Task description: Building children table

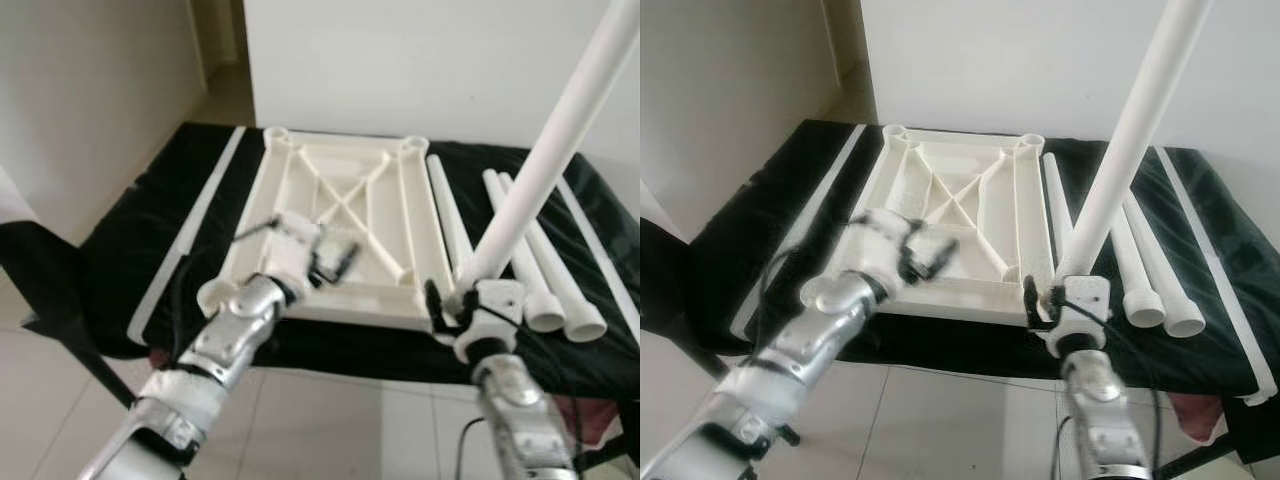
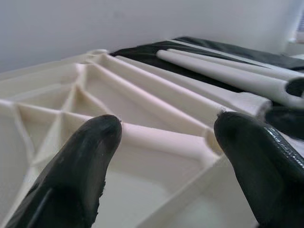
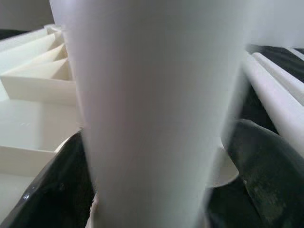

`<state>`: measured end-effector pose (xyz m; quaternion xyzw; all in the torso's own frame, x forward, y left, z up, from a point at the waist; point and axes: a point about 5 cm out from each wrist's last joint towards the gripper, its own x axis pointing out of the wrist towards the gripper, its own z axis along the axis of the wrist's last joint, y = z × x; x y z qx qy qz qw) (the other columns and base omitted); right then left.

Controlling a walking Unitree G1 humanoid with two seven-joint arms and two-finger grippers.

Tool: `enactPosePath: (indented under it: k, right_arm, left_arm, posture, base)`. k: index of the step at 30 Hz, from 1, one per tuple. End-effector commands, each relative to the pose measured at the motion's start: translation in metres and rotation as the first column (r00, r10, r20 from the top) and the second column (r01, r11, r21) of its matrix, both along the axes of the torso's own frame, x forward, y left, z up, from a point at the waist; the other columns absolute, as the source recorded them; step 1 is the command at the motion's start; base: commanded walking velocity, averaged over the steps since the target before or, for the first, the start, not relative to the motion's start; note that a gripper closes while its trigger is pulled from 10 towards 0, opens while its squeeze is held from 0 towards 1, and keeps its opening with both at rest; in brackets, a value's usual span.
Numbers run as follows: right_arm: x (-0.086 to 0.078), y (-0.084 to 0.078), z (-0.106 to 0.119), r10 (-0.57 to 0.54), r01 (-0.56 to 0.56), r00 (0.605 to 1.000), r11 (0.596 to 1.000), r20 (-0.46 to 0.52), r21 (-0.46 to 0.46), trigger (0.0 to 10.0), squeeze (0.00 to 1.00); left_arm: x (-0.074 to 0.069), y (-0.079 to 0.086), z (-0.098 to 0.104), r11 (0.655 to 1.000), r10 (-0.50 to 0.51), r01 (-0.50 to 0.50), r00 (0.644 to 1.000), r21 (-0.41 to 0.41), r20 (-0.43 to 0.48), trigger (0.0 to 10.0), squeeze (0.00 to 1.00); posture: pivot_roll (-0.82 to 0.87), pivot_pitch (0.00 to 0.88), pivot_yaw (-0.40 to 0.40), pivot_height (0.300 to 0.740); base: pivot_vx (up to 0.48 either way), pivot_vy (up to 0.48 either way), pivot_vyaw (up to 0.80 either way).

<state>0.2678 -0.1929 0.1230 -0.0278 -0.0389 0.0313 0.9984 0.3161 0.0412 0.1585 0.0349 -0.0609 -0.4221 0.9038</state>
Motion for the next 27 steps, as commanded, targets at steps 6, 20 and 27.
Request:
enactPosePath:
  k: [6,20,27]
  right_arm:
    - [0.008,-0.010,0.006,0.247,-0.247,0.969,0.965,-0.020,-0.084,10.0,0.00]
    - [0.022,-0.018,-0.004,0.406,-0.418,0.907,0.900,-0.115,-0.121,0.0,0.00]
    - [0.024,-0.022,-0.007,0.394,-0.406,0.912,0.907,-0.112,-0.111,0.0,0.00]
  left_arm:
    - [-0.037,-0.017,-0.005,0.923,-0.375,0.378,0.926,0.071,-0.051,10.0,0.00]
    - [-0.058,-0.016,-0.019,0.814,-0.545,0.563,0.826,0.143,-0.147,10.0,0.00]
    - [-0.061,-0.016,-0.019,0.815,-0.536,0.559,0.827,0.149,-0.169,10.0,0.00]
  posture:
    - [-0.02,0.000,0.017,0.740]
    - [-0.01,0.000,0.011,0.740]
    - [-0.01,0.000,0.010,0.740]
  base:
    - [0.000,0.000,0.00]
    - [0.000,0.000,0.00]
    - [0.000,0.000,0.00]
